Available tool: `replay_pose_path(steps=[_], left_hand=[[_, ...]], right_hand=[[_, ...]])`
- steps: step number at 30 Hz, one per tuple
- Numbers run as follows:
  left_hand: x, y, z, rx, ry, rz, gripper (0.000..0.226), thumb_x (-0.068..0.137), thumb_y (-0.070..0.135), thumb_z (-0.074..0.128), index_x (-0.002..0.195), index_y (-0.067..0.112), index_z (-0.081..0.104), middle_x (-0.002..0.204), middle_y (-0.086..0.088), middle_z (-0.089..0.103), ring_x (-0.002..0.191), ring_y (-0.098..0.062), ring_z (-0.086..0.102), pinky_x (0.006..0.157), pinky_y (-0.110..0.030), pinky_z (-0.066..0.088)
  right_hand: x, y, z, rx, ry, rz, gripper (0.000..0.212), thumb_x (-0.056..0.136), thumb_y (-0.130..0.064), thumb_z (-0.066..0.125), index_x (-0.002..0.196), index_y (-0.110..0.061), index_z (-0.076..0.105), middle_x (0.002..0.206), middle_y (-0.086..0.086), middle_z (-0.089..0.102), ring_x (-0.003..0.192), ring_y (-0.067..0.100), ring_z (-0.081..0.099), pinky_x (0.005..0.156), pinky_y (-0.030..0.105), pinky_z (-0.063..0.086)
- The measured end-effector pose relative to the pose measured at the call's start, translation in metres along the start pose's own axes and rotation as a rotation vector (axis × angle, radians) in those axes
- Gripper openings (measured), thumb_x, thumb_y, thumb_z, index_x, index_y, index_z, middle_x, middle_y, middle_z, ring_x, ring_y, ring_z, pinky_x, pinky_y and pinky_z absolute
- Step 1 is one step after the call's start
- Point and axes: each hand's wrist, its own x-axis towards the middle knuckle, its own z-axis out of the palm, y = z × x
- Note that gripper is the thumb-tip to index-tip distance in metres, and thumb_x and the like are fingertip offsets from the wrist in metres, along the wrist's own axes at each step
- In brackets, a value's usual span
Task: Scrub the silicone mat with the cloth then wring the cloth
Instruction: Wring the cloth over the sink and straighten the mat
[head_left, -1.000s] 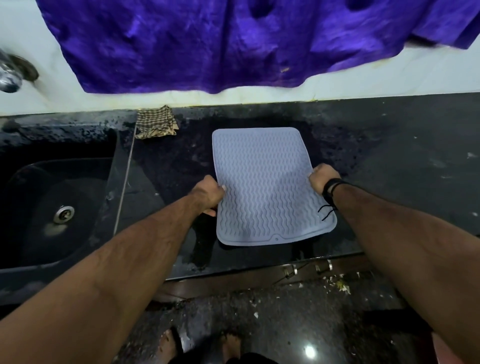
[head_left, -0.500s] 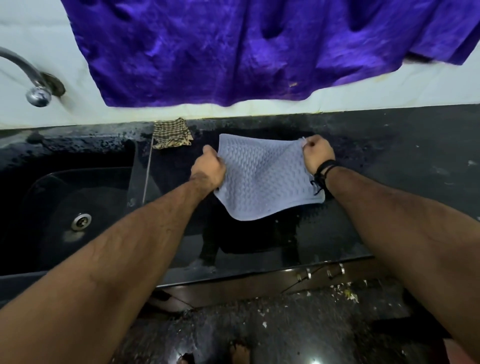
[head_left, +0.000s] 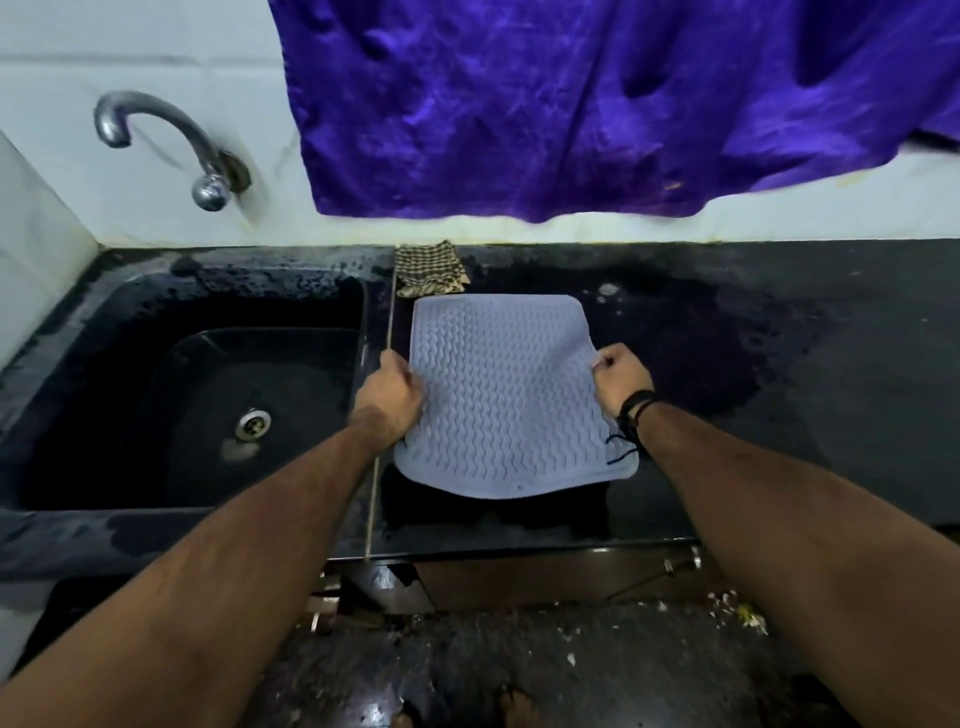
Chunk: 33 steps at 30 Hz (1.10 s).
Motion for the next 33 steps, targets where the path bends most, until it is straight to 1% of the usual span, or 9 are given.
replay_pose_path(steps=[4,10,13,15,18,20,24,29,33], left_hand=[[-0.005,-0.016,0.005,-0.045,-0.043,-0.027,0.028,0.115,0.025,0.044,0.132,0.002,0.044,0.128,-0.028,0.065,0.114,-0.047,0.067,0.098,-0.054,0.055],[-0.007,-0.028,0.008,-0.017,-0.078,-0.047,0.031,0.116,0.026,0.041,0.134,0.001,0.045,0.135,-0.028,0.062,0.120,-0.045,0.064,0.097,-0.048,0.054],[-0.007,-0.033,0.006,0.013,-0.131,-0.115,0.035,0.117,0.030,0.040,0.138,0.002,0.046,0.137,-0.024,0.060,0.116,-0.043,0.068,0.083,-0.050,0.063],[-0.007,-0.037,0.005,0.006,-0.170,-0.164,0.038,0.117,0.033,0.043,0.141,0.004,0.049,0.137,-0.022,0.060,0.109,-0.040,0.071,0.079,-0.052,0.068],[-0.005,-0.043,0.004,0.055,-0.177,-0.184,0.039,0.116,0.035,0.048,0.140,0.006,0.057,0.136,-0.019,0.064,0.101,-0.038,0.075,0.068,-0.044,0.067],[-0.002,-0.046,0.003,0.062,-0.174,-0.194,0.036,0.115,0.034,0.053,0.135,0.006,0.063,0.131,-0.019,0.069,0.097,-0.037,0.077,0.064,-0.041,0.067],[0.001,-0.050,0.003,0.057,-0.170,-0.232,0.031,0.112,0.028,0.059,0.127,0.004,0.070,0.118,-0.018,0.075,0.094,-0.033,0.079,0.073,-0.045,0.069],[0.005,-0.052,0.004,0.052,-0.183,-0.260,0.024,0.111,0.022,0.059,0.118,0.003,0.072,0.102,-0.016,0.078,0.087,-0.029,0.080,0.074,-0.045,0.070],[0.008,-0.053,0.006,0.048,-0.180,-0.280,0.024,0.111,0.024,0.060,0.110,0.003,0.072,0.088,-0.013,0.076,0.078,-0.024,0.078,0.068,-0.041,0.069]], right_hand=[[-0.009,0.000,0.009,-0.092,-0.013,0.067,0.020,0.097,-0.023,0.042,0.107,-0.013,0.056,0.113,0.013,0.061,0.092,0.030,0.056,0.075,0.033,0.044],[-0.015,0.008,0.010,-0.126,-0.012,0.112,0.022,0.099,-0.029,0.043,0.110,-0.015,0.057,0.116,0.013,0.061,0.090,0.028,0.055,0.074,0.032,0.043],[-0.019,0.014,0.012,-0.122,-0.033,0.115,0.020,0.097,-0.027,0.049,0.107,-0.014,0.060,0.116,0.011,0.063,0.099,0.030,0.058,0.081,0.034,0.047],[-0.021,0.017,0.014,-0.118,-0.041,0.113,0.019,0.095,-0.026,0.053,0.106,-0.014,0.062,0.116,0.010,0.064,0.103,0.030,0.059,0.085,0.034,0.048],[-0.022,0.018,0.015,-0.077,-0.044,0.129,0.017,0.094,-0.024,0.054,0.103,-0.014,0.064,0.113,0.009,0.065,0.103,0.029,0.060,0.088,0.034,0.050],[-0.022,0.019,0.014,-0.045,-0.042,0.141,0.013,0.094,-0.023,0.056,0.099,-0.016,0.065,0.107,0.007,0.065,0.096,0.026,0.061,0.084,0.031,0.050],[-0.020,0.019,0.017,0.015,-0.046,0.150,0.008,0.093,-0.022,0.059,0.087,-0.022,0.063,0.093,0.002,0.064,0.069,0.011,0.055,0.071,0.025,0.044],[-0.018,0.014,0.025,0.029,-0.048,0.126,0.008,0.092,-0.024,0.060,0.088,-0.021,0.065,0.093,0.001,0.064,0.086,0.020,0.059,0.076,0.027,0.045],[-0.018,0.013,0.026,0.017,-0.059,0.111,0.010,0.092,-0.027,0.061,0.092,-0.019,0.067,0.094,0.002,0.065,0.088,0.022,0.060,0.078,0.028,0.046]])
